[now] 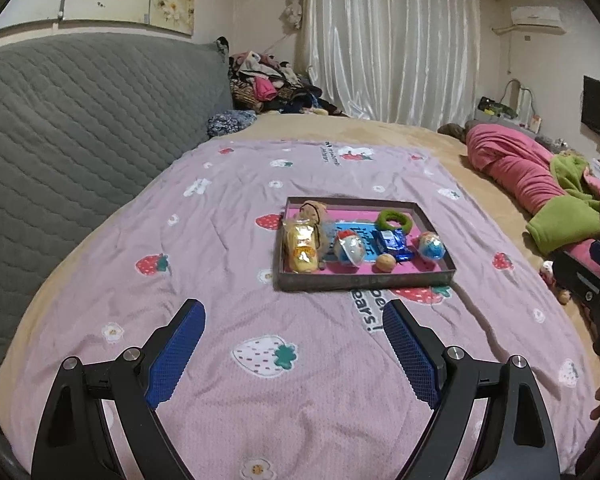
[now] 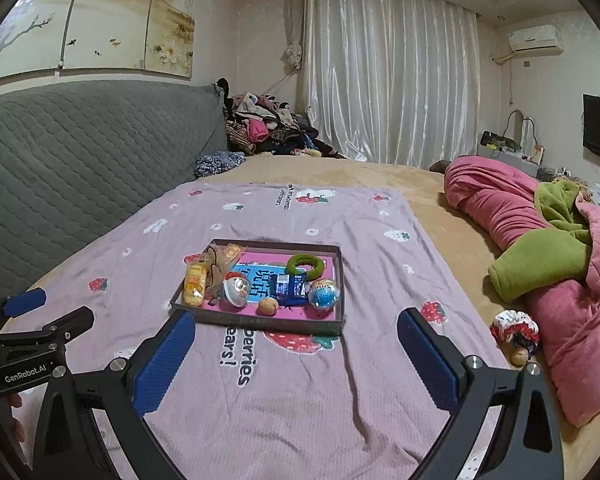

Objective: Organize objects

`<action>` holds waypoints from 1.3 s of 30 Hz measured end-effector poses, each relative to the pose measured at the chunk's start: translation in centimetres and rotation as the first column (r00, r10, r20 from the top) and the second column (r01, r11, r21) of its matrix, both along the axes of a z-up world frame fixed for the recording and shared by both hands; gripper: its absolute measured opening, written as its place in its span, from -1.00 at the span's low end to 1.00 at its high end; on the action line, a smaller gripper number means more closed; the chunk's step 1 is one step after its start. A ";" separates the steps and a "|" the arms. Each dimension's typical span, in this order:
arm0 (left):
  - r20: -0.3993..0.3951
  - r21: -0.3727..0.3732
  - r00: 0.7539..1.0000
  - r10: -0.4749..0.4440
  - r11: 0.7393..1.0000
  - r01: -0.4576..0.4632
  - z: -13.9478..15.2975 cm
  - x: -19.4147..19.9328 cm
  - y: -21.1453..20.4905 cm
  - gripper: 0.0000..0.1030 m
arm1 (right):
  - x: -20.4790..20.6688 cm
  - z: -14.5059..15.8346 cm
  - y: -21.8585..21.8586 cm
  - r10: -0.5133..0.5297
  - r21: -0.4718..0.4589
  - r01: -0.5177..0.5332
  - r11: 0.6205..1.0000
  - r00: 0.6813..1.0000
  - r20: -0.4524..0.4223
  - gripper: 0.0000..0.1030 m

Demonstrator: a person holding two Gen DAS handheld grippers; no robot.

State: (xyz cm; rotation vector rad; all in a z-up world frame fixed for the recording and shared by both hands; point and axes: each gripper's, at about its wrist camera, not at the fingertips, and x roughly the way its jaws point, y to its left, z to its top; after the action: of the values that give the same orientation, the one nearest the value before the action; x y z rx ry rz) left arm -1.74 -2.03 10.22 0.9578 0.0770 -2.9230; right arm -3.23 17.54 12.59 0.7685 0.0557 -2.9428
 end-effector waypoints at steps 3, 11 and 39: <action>0.000 0.002 1.000 -0.001 1.000 0.001 -0.5 0.8 0.2 0.77 | 0.7 -0.3 0.1 0.000 -0.003 0.000 1.000 1.000 0.005 0.98; 0.010 -0.020 1.000 -0.009 1.000 0.010 -2.0 2.0 1.0 0.77 | 2.1 -1.6 0.4 0.002 -0.004 -0.002 1.000 1.000 0.015 0.98; 0.102 -0.028 0.995 0.005 1.000 -0.002 -8.9 0.1 0.5 0.77 | 1.5 -8.8 0.9 -0.004 -0.007 0.005 1.000 0.996 0.090 0.98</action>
State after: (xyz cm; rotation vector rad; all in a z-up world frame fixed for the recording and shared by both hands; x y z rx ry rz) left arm -1.66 -1.58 1.37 1.0994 0.0329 -2.8584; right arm -1.72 18.40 3.83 0.8999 0.0369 -2.9069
